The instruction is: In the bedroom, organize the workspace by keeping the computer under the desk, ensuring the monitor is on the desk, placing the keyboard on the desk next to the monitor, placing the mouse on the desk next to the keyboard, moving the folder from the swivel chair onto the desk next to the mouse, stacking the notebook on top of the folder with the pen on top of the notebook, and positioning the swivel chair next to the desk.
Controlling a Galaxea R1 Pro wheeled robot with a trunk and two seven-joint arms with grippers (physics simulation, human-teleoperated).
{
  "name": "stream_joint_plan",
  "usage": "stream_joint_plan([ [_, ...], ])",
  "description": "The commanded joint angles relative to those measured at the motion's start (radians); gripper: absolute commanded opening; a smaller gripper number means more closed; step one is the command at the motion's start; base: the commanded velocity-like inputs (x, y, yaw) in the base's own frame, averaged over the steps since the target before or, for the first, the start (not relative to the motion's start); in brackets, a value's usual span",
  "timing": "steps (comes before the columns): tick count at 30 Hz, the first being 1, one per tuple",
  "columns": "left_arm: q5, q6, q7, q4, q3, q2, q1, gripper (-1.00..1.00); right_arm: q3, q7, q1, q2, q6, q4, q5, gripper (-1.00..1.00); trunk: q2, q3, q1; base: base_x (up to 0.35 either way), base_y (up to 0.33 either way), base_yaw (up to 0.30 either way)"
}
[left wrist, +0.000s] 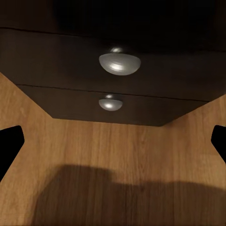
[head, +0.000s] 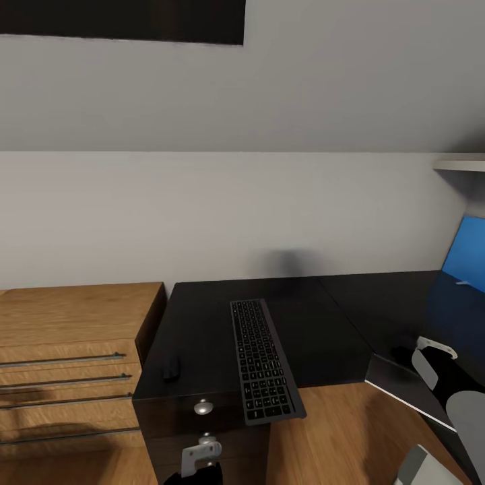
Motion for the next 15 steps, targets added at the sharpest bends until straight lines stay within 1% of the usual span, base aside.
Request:
stream_joint_plan([
  [1,0.002,0.003,0.006,-0.001,-0.003,0.001,-0.002,1.00,0.000,-0.006,0.000,0.000,0.004,-0.002,-0.011,1.00,-0.001,-0.001,0.000,0.000,0.000,0.000],
  [4,0.002,0.003,0.006,-0.001,-0.003,0.001,-0.002,1.00,0.000,-0.006,0.000,0.000,0.004,-0.002,-0.011,1.00,-0.001,-0.001,0.000,-0.038,0.000,0.000],
  [9,0.002,0.003,0.007,0.000,-0.003,0.001,-0.001,1.00,0.001,-0.006,0.000,0.000,0.004,-0.002,-0.010,1.00,-0.001,-0.001,0.000,-0.154,0.000,0.000],
  [15,0.002,0.003,0.007,0.000,-0.004,0.001,-0.002,1.00,0.002,-0.006,0.000,0.000,0.004,-0.002,-0.009,1.00,-0.001,-0.001,0.000,-0.038,0.000,0.000],
])
